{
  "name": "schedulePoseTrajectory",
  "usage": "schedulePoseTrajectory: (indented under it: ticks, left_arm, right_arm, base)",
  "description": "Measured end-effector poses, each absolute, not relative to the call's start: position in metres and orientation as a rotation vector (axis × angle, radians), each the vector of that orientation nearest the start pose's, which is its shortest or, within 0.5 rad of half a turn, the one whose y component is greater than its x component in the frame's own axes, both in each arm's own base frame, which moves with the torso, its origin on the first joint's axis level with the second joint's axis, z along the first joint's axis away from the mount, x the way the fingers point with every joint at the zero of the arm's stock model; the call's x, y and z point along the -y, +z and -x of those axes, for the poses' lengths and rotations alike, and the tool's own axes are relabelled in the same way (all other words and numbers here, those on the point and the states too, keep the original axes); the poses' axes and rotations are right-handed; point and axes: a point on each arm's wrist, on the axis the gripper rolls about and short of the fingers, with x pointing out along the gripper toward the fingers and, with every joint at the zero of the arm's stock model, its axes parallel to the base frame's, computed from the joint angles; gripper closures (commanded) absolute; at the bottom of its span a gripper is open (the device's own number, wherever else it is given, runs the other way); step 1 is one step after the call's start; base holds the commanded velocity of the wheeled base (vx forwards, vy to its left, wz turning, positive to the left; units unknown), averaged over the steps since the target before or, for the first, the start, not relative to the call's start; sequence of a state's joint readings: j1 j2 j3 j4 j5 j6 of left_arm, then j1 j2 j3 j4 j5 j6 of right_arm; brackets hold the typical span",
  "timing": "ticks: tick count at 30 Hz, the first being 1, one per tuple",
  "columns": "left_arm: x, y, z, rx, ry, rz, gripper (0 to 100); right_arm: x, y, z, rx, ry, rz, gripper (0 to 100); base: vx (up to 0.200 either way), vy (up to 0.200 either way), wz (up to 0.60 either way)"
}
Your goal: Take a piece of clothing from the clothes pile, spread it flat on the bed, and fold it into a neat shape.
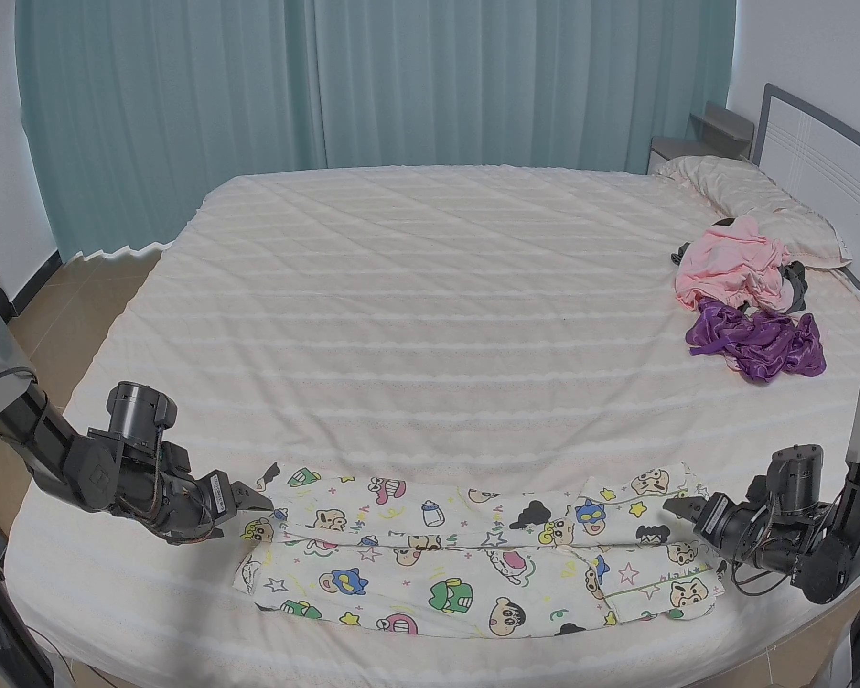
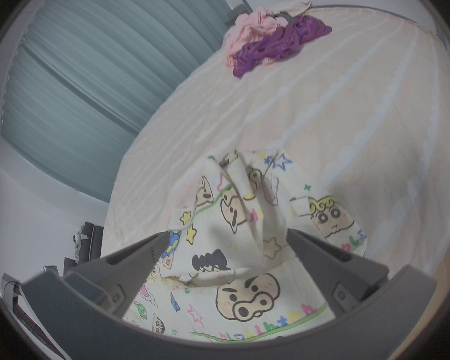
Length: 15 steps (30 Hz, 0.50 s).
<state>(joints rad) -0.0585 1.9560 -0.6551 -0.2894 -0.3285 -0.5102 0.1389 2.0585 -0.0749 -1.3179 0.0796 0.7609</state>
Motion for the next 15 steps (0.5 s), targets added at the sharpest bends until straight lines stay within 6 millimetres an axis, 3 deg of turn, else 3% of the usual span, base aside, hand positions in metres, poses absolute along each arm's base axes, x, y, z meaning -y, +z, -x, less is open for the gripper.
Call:
schedulePoseTrajectory:
  ticks: [10, 15]
  left_arm:
    - [-0.006, 0.058, -0.276, -1.010, -0.004, 0.656, 0]
    - [-0.011, 0.062, -0.271, -0.995, 0.009, 0.668, 0]
  right_arm:
    - [-0.024, 0.032, -0.210, -0.570, -0.041, -0.723, 0]
    - [-0.031, 0.040, -0.212, -0.538, -0.002, -0.704, 0]
  base:
    - [0.000, 0.000, 0.00]
    - [0.000, 0.000, 0.00]
